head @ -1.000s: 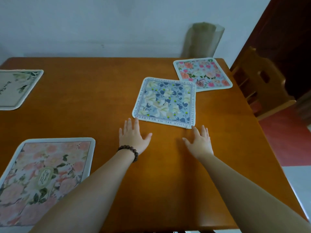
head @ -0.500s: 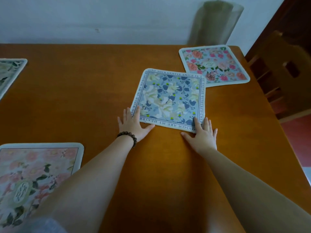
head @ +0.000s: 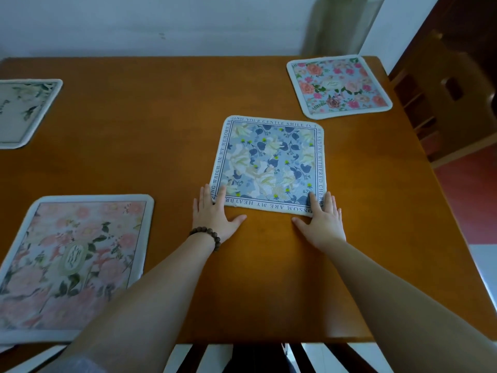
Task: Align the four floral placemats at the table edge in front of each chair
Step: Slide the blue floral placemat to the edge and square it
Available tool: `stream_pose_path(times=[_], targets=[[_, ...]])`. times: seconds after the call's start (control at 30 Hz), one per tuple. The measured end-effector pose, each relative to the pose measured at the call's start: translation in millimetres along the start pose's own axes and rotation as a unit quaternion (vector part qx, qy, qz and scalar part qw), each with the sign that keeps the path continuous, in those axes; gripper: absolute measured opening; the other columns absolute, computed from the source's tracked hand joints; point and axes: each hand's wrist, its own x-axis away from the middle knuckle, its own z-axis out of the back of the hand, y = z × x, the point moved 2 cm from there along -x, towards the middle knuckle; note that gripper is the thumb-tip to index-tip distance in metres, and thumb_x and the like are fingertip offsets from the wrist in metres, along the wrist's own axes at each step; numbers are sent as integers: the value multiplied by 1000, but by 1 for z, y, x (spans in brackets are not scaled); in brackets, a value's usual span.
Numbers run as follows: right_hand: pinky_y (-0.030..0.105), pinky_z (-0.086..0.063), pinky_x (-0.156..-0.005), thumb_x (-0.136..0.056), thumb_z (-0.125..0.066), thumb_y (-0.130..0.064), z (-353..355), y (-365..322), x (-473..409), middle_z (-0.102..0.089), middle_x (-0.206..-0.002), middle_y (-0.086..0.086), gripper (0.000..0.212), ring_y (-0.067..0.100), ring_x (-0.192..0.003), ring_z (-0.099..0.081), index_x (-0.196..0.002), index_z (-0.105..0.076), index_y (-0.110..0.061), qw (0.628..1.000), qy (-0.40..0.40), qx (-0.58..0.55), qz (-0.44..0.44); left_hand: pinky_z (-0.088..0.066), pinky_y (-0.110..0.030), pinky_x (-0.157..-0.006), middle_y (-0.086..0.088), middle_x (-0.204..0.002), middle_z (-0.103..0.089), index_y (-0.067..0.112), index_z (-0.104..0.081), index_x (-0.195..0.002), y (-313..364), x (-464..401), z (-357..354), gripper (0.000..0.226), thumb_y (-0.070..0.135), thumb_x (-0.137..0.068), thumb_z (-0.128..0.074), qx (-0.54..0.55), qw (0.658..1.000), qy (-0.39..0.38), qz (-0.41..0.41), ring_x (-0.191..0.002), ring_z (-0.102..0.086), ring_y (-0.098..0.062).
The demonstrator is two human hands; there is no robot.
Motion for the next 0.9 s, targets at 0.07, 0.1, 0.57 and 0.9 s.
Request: stream_pose_path(times=[0.07,0.1,0.57,0.9], targets=[[41,3,-117,-87,-51,-61,-4,4,22,10,-159,13,89,25,-146,12,-152,-1,-27,1000,-8,-1,4,1,-44,-117,-11,-159,11,31,3,-151,-3,24,-3,99,76,-77,-46,-4,1000,-9,2,-145,11,-24],[41,3,-117,-87,-51,-60,-6,6,33,11,-159,13,89,25,-146,12,-152,-1,-26,1000,-11,0,8,1,-44,-117,-11,-159,11,31,3,-151,-4,36,-5,99,76,-77,-46,-5,1000,-13,5,-145,11,-24],[41,3,-116,-88,-50,-59,-19,53,143,15,-158,12,89,27,-145,14,-152,4,-28,995,-66,29,62,0,-45,-116,-10,-159,13,32,1,-151,7,184,-36,96,69,-80,-51,34,995,-44,80,-145,12,-24],[45,4,-116,-90,-27,-68,-18,63,140,6,-160,12,81,26,-146,12,-152,2,-24,989,-34,104,95,1,-43,-117,-8,-158,16,32,1,-152,7,210,-38,91,66,-84,-48,37,994,-68,76,-145,14,-22]])
